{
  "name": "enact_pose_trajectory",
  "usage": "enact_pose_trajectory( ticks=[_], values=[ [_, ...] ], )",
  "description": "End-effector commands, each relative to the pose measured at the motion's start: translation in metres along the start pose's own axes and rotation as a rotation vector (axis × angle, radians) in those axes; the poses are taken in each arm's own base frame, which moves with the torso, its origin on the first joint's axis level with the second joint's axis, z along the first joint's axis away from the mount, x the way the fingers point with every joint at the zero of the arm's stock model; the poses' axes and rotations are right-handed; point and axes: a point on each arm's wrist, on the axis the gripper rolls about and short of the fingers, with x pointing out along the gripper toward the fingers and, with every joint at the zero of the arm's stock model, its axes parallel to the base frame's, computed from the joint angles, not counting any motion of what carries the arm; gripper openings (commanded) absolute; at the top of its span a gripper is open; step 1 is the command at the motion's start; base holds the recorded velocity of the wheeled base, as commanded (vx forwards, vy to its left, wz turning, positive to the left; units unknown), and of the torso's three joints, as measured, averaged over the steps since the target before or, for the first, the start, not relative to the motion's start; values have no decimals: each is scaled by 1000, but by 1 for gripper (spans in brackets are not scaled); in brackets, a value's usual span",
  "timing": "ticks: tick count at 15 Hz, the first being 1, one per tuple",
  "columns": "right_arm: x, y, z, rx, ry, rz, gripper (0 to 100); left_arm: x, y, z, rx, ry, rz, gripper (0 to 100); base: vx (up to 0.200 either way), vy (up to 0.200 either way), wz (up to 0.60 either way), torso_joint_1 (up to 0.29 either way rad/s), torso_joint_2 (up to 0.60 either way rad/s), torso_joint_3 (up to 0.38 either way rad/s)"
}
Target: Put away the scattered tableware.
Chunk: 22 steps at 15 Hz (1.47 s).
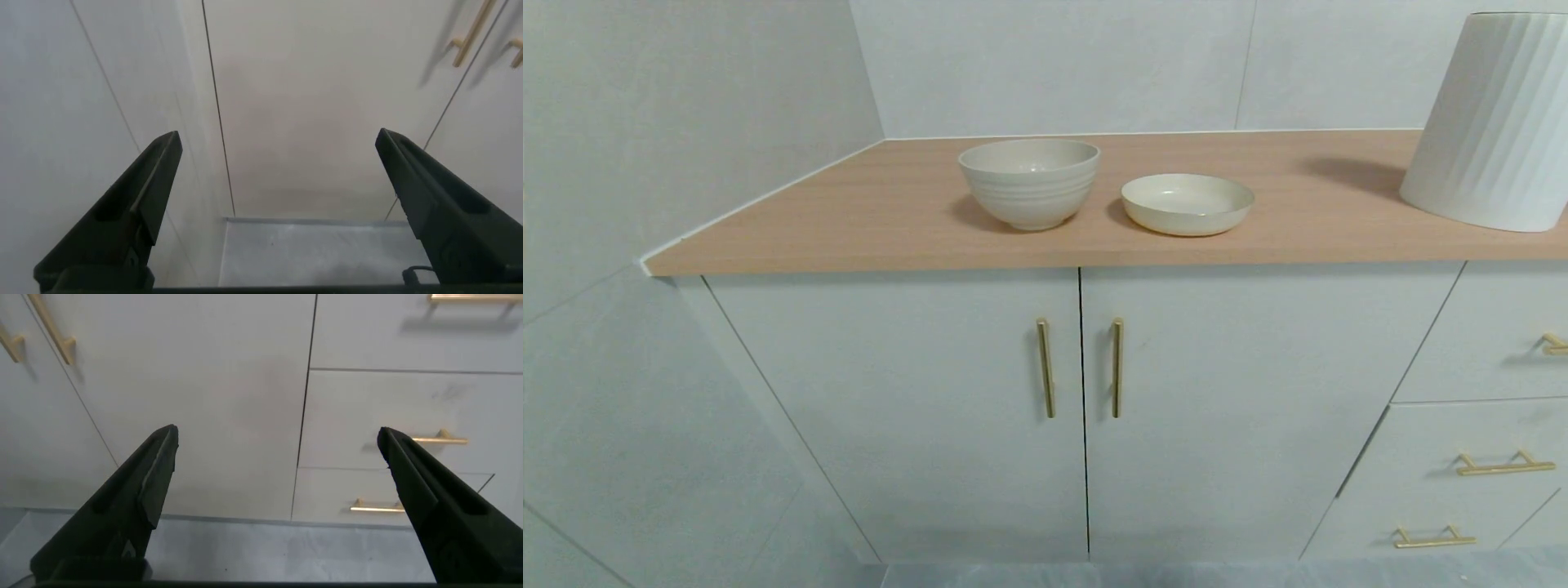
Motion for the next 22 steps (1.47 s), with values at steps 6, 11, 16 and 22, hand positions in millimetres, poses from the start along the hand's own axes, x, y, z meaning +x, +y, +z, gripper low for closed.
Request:
enact_pose_trajectory(
  ticks=[6,11,16,22],
  values=[
    [0,0,0,-1,0,1,100,0,0,0,0,0,1,100,-33,0,0,-7,28,19],
    [0,0,0,-1,0,1,100,0,0,0,0,0,1,100,-80,0,0,3,2,1],
    [0,0,0,1,2,1,100,0,0,0,0,0,1,100,0,0,0,0,0,0],
    [0,0,0,-29,-3,4,100,0,0,0,0,0,1,100,0,0,0,0,0,0]
  ],
)
